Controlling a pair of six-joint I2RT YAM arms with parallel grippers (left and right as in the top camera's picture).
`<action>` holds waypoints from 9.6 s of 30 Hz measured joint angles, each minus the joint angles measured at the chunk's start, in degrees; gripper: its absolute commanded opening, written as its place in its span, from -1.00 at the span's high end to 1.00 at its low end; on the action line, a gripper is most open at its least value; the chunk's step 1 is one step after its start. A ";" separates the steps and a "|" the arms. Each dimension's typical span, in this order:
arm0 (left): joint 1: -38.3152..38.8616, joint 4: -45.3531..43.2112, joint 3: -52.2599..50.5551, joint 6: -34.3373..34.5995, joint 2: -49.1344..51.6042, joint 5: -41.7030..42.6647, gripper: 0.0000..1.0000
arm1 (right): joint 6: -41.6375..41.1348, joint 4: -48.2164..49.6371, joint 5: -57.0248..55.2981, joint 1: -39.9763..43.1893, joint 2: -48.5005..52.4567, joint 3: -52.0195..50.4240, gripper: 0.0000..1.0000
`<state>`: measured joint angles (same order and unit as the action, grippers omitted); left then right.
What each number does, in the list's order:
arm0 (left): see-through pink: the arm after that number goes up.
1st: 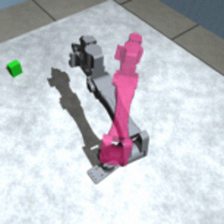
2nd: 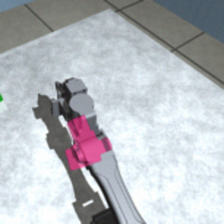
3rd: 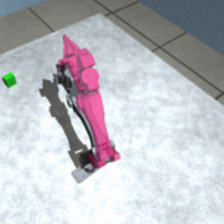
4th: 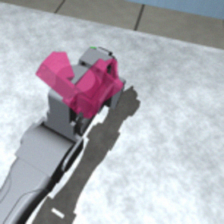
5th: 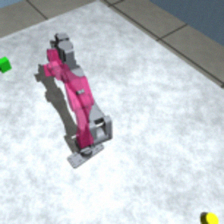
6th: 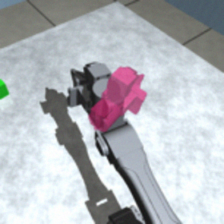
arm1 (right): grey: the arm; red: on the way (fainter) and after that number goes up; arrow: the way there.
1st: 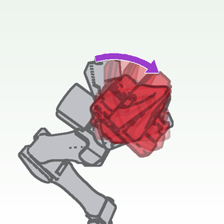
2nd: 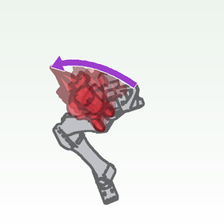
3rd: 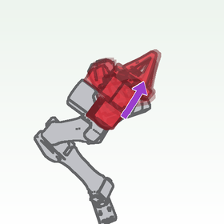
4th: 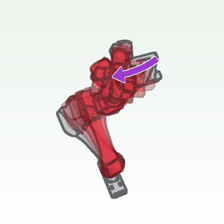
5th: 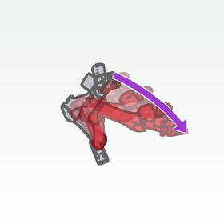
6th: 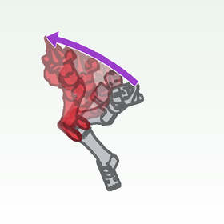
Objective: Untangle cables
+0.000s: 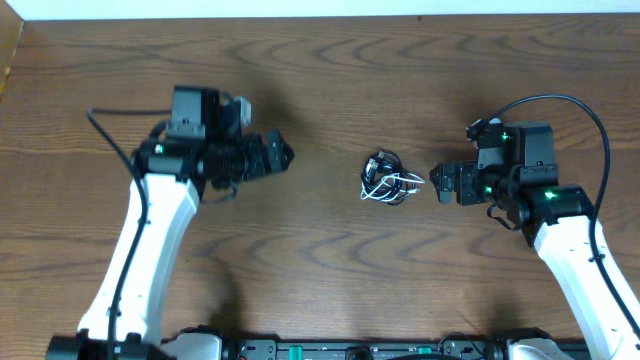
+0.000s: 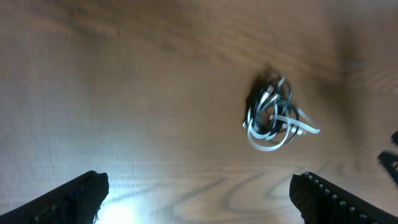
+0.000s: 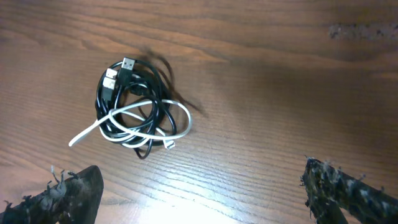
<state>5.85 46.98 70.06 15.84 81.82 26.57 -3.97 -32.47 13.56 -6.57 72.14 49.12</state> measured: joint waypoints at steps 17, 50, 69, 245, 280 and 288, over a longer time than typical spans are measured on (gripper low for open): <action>17.55 2.12 14.21 -5.31 13.33 -13.38 -0.96 | -0.15 -0.70 -0.02 0.00 0.00 0.00 -0.99; 29.59 -6.86 15.30 -4.48 38.62 -9.11 0.85 | -0.15 -1.20 0.00 0.00 0.02 0.00 -0.99; 26.77 -0.09 14.93 -5.66 26.67 7.96 0.85 | -0.15 -1.53 7.45 0.00 1.07 0.00 -0.98; 29.40 -27.80 -10.51 2.08 23.82 -13.38 0.85 | -4.79 -3.78 7.37 1.70 24.98 1.27 0.98; 6.64 -7.98 -10.47 0.83 -8.02 -7.58 0.72 | 1.92 -1.33 19.39 3.06 24.98 1.44 0.02; 13.70 -7.32 -10.47 0.83 0.02 -6.49 0.67 | 6.73 -0.11 27.78 0.63 24.98 1.40 -0.07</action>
<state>19.55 39.66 59.59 16.67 81.84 20.08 2.76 -32.58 41.34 -5.93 97.12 50.52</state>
